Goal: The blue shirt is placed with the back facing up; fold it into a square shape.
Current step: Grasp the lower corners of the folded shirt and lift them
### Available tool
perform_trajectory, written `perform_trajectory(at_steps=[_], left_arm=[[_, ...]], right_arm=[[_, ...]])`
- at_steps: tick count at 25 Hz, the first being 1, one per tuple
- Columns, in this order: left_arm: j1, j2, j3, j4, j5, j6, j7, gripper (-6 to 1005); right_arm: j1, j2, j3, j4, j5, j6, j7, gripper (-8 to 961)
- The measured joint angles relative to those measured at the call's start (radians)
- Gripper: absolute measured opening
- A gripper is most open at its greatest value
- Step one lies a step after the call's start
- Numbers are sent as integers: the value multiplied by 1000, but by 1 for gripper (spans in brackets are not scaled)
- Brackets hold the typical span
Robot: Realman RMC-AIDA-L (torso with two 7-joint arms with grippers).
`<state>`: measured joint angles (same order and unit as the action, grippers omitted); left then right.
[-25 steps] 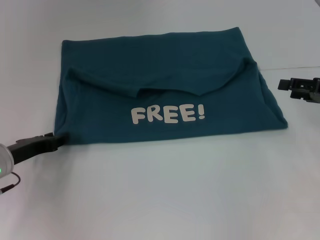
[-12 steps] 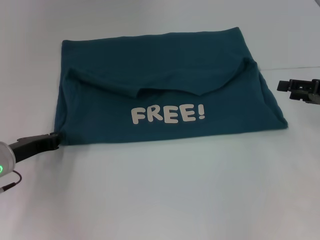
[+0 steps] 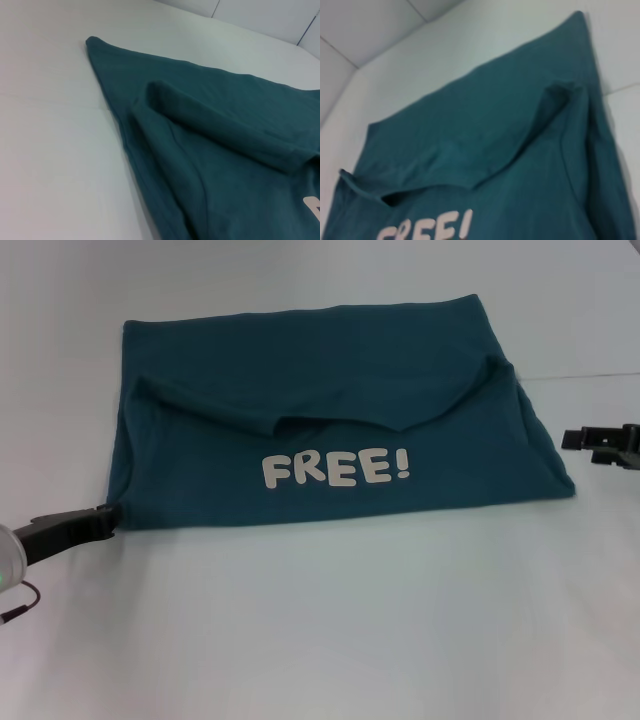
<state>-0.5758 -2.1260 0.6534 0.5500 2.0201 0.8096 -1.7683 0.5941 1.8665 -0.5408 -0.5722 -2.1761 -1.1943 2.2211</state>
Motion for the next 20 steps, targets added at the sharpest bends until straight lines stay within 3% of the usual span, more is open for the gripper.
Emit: perform_trajectory(at_steps=[6, 14, 20], left_arm=[[0, 5, 0, 1, 1, 3, -4, 32], [-10, 8, 0, 1, 2, 0, -6, 33], [-17, 10, 0, 1, 2, -4, -8, 33]], right_arm=[[25, 25, -16, 0, -80, 70, 19, 712], [66, 80, -44, 17, -145, 256, 25, 709], [98, 89, -79, 90, -147, 364, 25, 704]])
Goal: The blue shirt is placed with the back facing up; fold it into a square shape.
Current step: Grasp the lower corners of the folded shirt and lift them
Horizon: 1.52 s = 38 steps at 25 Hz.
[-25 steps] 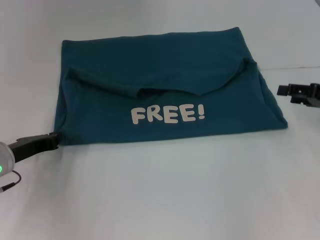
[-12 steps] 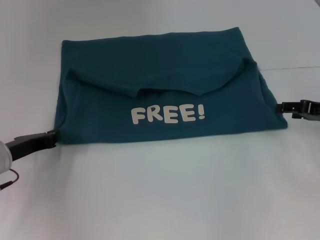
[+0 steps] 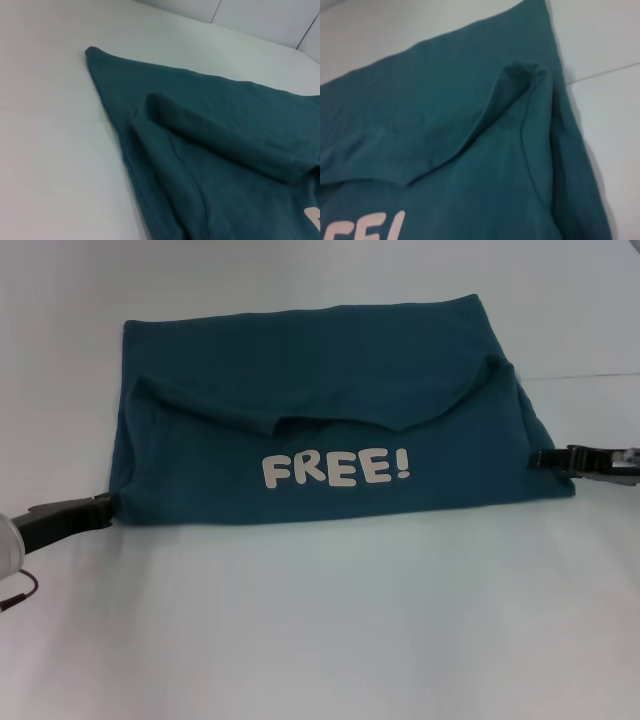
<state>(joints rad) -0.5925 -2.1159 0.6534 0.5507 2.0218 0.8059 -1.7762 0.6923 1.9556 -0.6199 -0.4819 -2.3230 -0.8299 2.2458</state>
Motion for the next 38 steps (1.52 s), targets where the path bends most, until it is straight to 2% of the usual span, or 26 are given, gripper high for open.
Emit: perform_trajectory(at_steps=[7, 27, 38], left_arm=[[-8, 3, 0, -2, 0, 0, -1, 33], [-10, 4, -6, -2, 31, -1, -26, 32], [-10, 4, -1, -1, 29, 2, -26, 32]], right_arm=[[12, 17, -35, 16, -1, 32, 0, 687], [-4, 10, -29, 11, 4, 22, 10, 619], [-10, 2, -27, -10, 8, -44, 10, 386]])
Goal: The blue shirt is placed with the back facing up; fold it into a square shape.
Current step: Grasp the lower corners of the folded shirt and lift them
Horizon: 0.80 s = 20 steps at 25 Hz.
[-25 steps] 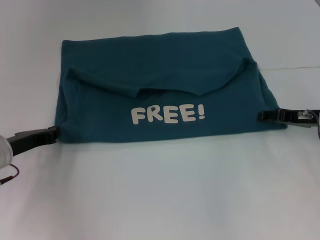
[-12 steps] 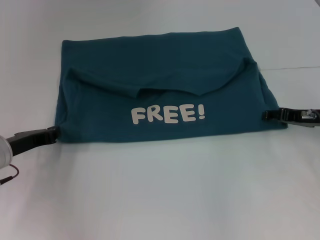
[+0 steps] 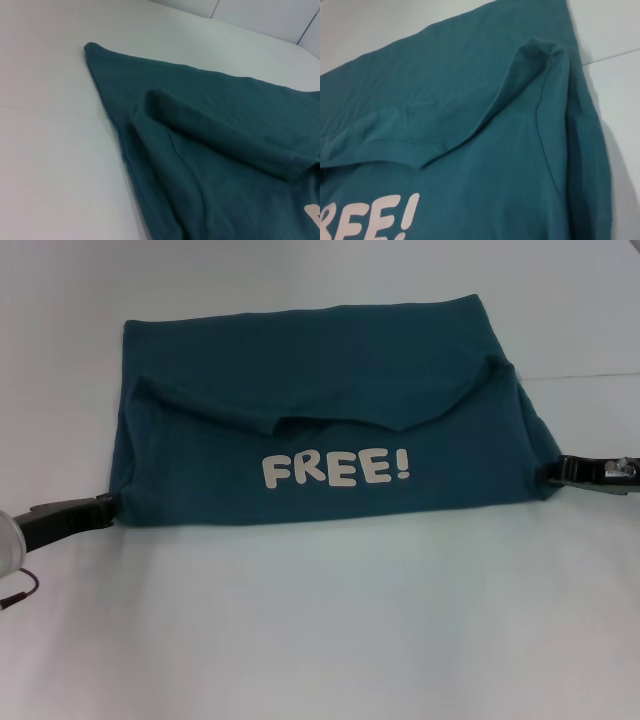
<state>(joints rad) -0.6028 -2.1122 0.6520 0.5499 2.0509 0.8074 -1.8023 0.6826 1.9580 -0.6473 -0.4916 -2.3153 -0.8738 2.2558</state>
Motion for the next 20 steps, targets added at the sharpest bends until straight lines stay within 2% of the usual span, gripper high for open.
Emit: perform_trajectory(at_steps=[6, 11, 20], left_arm=[[0, 0, 2, 1, 0, 0, 0, 32], [0, 0, 2, 1, 0, -1, 0, 32], [24, 0, -12, 45, -5, 76, -24, 33]], right_arm=[[0, 1, 0, 0, 1, -1, -1, 150], [-1, 1, 2, 0, 1, -1, -5, -1], [-59, 17, 18, -79, 40, -29, -19, 30]])
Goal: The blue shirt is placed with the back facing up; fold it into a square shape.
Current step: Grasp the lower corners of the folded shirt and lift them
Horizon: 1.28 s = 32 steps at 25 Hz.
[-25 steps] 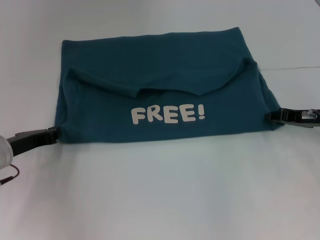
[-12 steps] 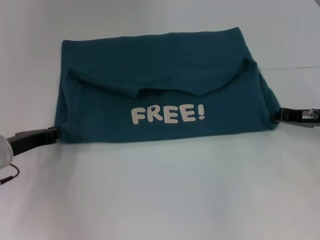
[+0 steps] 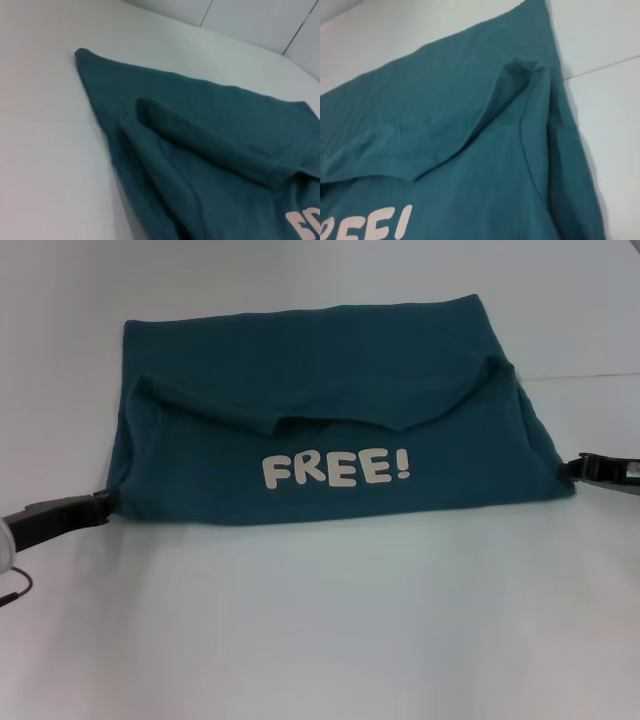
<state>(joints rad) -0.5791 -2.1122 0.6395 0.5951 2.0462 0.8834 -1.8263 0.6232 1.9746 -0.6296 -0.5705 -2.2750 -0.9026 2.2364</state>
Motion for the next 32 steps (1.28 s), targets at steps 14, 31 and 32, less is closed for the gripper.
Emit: perform_trajectory(at_steps=[14, 31, 32], left_arm=[[36, -7, 0, 34, 2, 15, -20, 33], [21, -3, 3, 27, 5, 6, -16, 32], [21, -3, 3, 27, 5, 6, -16, 32]], right_arm=[[-35, 1, 5, 1, 64, 11, -44, 77], [9, 9, -41, 49, 55, 71, -36, 415], [11, 9, -48, 55, 55, 79, -35, 432]])
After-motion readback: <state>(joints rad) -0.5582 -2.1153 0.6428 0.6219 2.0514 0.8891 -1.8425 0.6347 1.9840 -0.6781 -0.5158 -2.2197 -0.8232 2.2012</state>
